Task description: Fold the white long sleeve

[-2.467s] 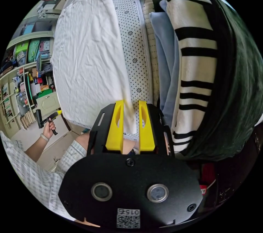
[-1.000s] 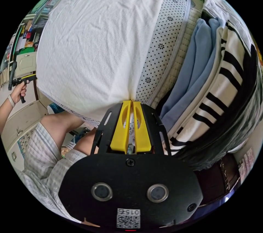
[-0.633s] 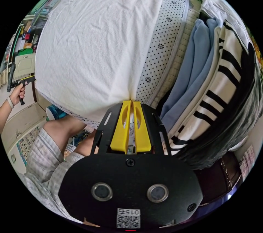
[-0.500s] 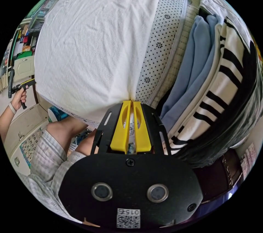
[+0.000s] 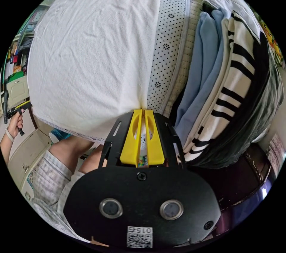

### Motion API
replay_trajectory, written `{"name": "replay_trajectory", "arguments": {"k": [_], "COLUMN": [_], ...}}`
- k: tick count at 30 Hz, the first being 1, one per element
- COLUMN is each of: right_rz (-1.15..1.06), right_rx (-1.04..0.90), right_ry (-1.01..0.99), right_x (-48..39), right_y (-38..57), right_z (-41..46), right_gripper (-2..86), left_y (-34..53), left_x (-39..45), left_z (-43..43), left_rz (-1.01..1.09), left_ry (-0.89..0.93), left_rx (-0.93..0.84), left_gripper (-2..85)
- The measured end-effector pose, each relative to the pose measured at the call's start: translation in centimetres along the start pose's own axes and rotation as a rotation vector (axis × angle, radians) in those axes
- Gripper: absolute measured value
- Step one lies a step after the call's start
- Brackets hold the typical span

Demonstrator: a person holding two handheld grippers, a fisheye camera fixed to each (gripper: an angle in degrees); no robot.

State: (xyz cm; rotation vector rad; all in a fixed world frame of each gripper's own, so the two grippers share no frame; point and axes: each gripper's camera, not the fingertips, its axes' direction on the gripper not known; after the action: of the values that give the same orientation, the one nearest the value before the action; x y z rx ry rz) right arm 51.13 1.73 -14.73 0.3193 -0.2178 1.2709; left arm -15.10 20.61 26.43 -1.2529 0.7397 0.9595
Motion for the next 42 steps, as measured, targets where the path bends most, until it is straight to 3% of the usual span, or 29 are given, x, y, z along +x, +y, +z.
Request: {"name": "replay_trajectory", "arguments": {"k": [8, 14, 19, 30, 35, 38, 42], "right_rz": [0.079, 0.072, -0.079, 0.181, 0.269, 0.353, 0.587], "right_rx": [-0.035, -0.084, -0.136, 0.309, 0.435, 0.5, 0.597], "right_ry": [0.011, 0.164, 0.191, -0.105, -0.229, -0.271, -0.391], "right_x": [0.9, 0.0, 1.3, 19.2, 27.6, 33.2, 43.4], "right_y": [1.3, 2.5, 4.7, 9.7, 6.8, 5.3, 5.6], "right_z": [-0.7, -1.0, -3.9, -23.1, -23.9, -23.4, -22.0], "right_gripper": [0.5, 1.6, 6.1, 6.9, 8.6, 9.9, 10.3], "left_y": [1.0, 1.9, 3.4, 6.0, 7.0, 3.2, -7.6], "left_x": [2.1, 4.6, 6.0, 8.1, 11.3, 17.0, 29.8], "left_z": [-3.2, -5.9, -8.2, -16.0, -24.7, -30.8, -37.8], "left_rz": [-0.01, -0.02, -0.107, -0.202, -0.331, -0.262, 0.067], "left_ry": [0.029, 0.012, 0.041, 0.248, 0.112, 0.087, 0.138], "left_rx": [0.014, 0.035, 0.09, 0.111, 0.229, 0.33, 0.444], "left_gripper": [-0.2, -0.3, -0.2, 3.0, 8.4, 9.9, 10.0]}}
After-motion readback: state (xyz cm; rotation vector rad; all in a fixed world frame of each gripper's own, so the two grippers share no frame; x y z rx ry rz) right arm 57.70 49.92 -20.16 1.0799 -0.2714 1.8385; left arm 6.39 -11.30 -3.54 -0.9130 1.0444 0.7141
